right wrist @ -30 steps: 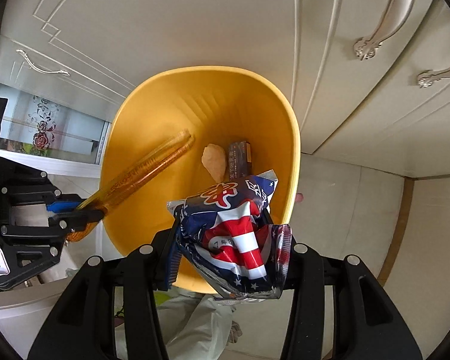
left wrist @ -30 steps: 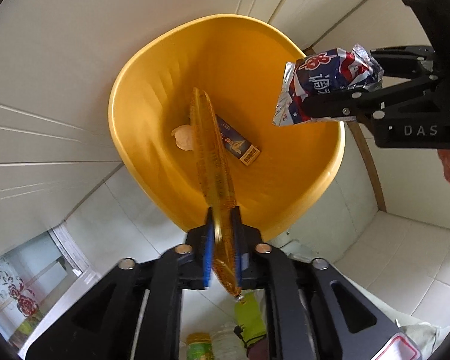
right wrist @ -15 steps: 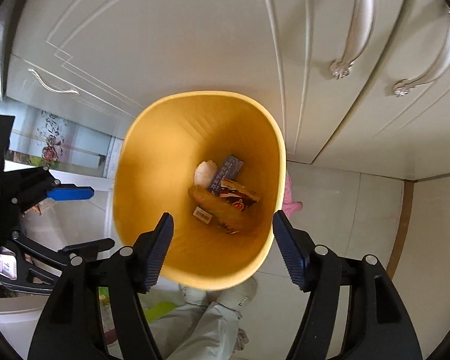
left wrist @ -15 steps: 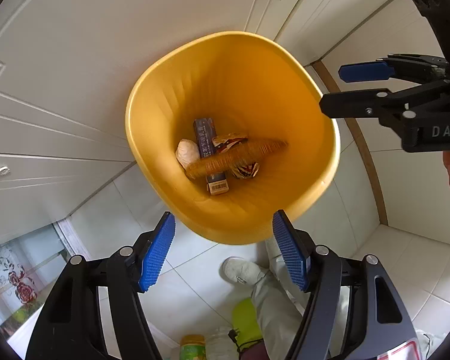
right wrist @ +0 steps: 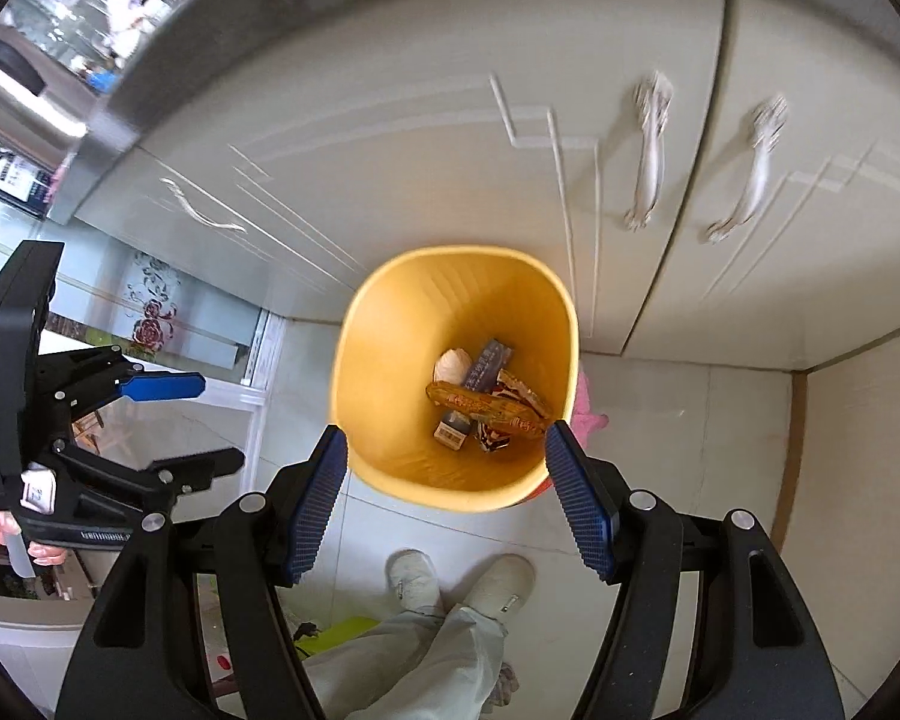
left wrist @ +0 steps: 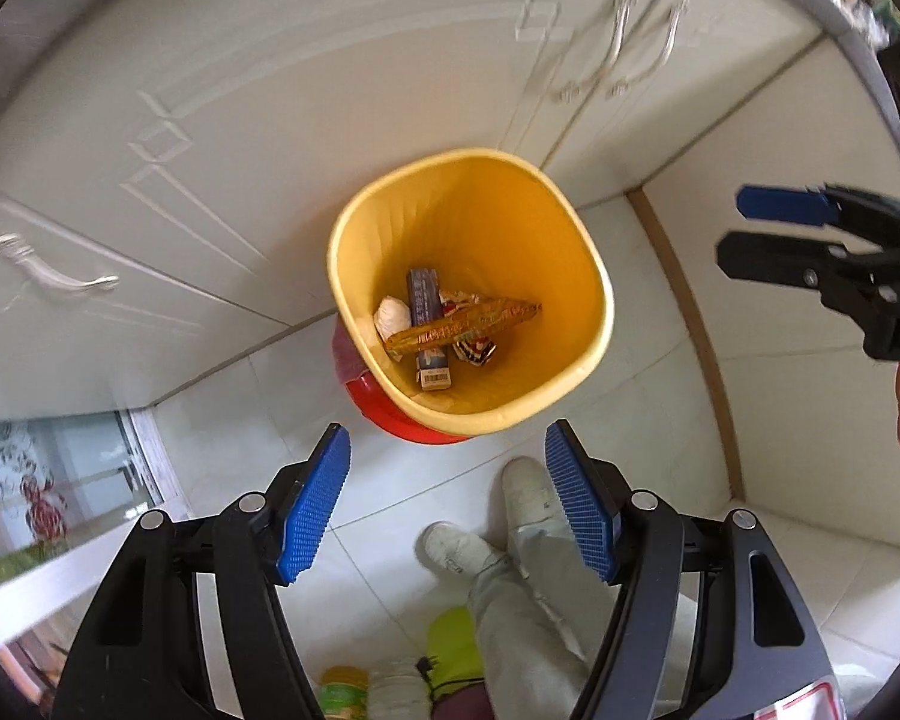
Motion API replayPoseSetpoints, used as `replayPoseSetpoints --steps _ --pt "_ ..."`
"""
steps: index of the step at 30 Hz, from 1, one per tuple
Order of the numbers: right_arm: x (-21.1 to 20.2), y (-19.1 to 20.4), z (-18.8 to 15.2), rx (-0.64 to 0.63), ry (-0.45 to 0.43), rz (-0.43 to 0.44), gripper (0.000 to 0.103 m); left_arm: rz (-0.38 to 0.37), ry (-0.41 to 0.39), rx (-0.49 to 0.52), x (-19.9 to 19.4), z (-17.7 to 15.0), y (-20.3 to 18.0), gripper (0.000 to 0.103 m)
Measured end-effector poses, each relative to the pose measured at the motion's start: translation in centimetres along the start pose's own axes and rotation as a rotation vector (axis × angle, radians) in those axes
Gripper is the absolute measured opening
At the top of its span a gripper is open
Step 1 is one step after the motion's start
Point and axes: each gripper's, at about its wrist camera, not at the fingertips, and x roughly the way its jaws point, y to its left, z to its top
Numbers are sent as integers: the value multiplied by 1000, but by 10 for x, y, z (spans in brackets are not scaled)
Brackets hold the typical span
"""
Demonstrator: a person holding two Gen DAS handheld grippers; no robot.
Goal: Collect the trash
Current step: 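Raise both tools back toward the counter, then grasp the white toothpaste tube with the left tool while the right tool grasps the clear bottle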
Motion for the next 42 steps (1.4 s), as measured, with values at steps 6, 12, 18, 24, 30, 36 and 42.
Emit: replayPoseSetpoints --steps 6,12,18,24,30,36,42 --pt "-65 20 2 -46 -96 -93 69 -2 -123 -110 -58 -9 2 70" --pt "-118 30 20 -31 -216 -121 69 6 -224 -211 -99 0 10 71" --pt "-149 30 61 14 -331 -162 78 28 -308 -206 -131 40 19 74" --pt "-157 15 116 102 -400 -196 85 30 -368 -151 -147 105 31 81" --pt "-154 -3 170 216 -444 -239 90 15 -382 -118 -147 166 46 93" --pt "-141 -19 218 316 -471 -267 91 -15 -360 -76 -136 224 54 95" --pt "-123 -33 262 378 -456 -278 91 -10 -346 -12 -122 266 45 97"
